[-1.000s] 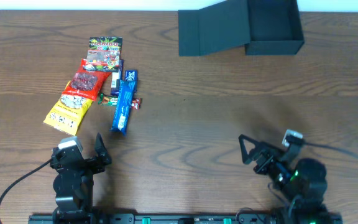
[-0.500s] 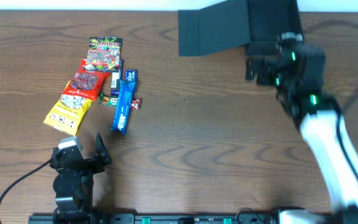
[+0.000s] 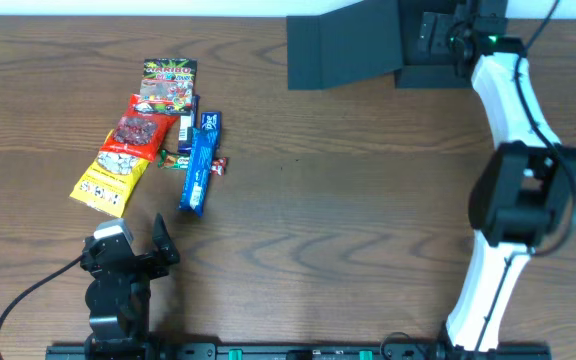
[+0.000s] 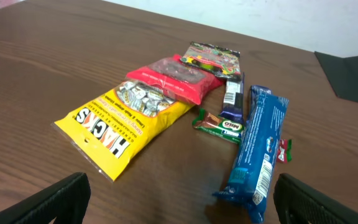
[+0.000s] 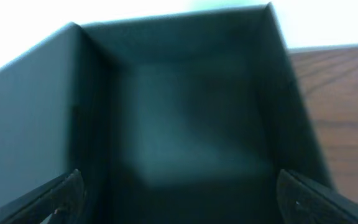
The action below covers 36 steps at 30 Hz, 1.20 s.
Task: Pack container
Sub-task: 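Reach the right gripper to the black box lid edge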
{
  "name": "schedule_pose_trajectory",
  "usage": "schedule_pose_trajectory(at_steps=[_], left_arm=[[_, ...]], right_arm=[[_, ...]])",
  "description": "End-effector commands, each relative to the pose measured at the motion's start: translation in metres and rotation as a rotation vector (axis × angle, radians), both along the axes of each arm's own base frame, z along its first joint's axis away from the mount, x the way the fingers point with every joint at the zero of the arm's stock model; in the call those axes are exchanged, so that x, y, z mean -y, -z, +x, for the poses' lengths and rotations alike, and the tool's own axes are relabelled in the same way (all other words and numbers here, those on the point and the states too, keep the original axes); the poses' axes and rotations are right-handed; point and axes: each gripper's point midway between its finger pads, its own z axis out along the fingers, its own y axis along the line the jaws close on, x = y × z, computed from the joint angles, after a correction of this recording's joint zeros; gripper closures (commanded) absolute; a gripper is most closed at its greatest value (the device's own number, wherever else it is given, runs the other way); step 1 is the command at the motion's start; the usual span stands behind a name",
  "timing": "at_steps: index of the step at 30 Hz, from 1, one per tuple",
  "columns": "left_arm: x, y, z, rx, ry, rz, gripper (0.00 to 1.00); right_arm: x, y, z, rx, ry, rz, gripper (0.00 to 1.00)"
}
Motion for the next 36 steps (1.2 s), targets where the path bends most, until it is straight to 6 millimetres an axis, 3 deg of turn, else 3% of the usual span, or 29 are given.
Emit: schedule_pose_trajectory(at_steps=[1, 3, 4, 6, 9, 16, 21, 30, 36], left_arm=[[-0.001, 0.010, 0.000, -0.021, 0.000, 0.005, 0.05], [-0.001, 0.010, 0.000, -0.021, 0.000, 0.005, 0.05], [-0.001, 0.010, 0.000, -0.021, 0.000, 0.005, 0.05], [-0.001, 0.010, 0.000, -0.021, 0.000, 0.005, 0.05], [-0.001, 0.010, 0.000, -0.021, 0.000, 0.005, 0.05], [-0.001, 0.010, 0.000, -0.021, 0.000, 0.005, 0.05], [-0.001, 0.010, 0.000, -0.021, 0.000, 0.005, 0.05], [-0.001, 0.010, 0.000, -0.021, 0.000, 0.005, 0.05], [-0.001, 0.010, 0.000, -0.021, 0.000, 0.005, 0.05]], right_arm=[[0.013, 0.017, 0.016, -0.017, 0.013, -0.029, 0.11], [0.017, 0.032, 0.016, -0.053, 0.024, -0.035, 0.30], [0.018, 0.040, 0.014, -0.075, 0.029, -0.039, 0.52], [0.021, 0.049, 0.009, -0.109, 0.040, -0.049, 0.78], [0.021, 0.052, 0.006, -0.128, 0.043, -0.051, 0.98], [0.017, 0.073, -0.025, -0.278, 0.033, -0.039, 0.99], [0.000, 0.091, -0.062, -0.451, -0.002, -0.010, 0.99], [-0.052, 0.102, -0.126, -0.718, -0.089, 0.026, 0.99], [-0.107, 0.081, -0.143, -0.745, -0.183, 0.101, 0.99]])
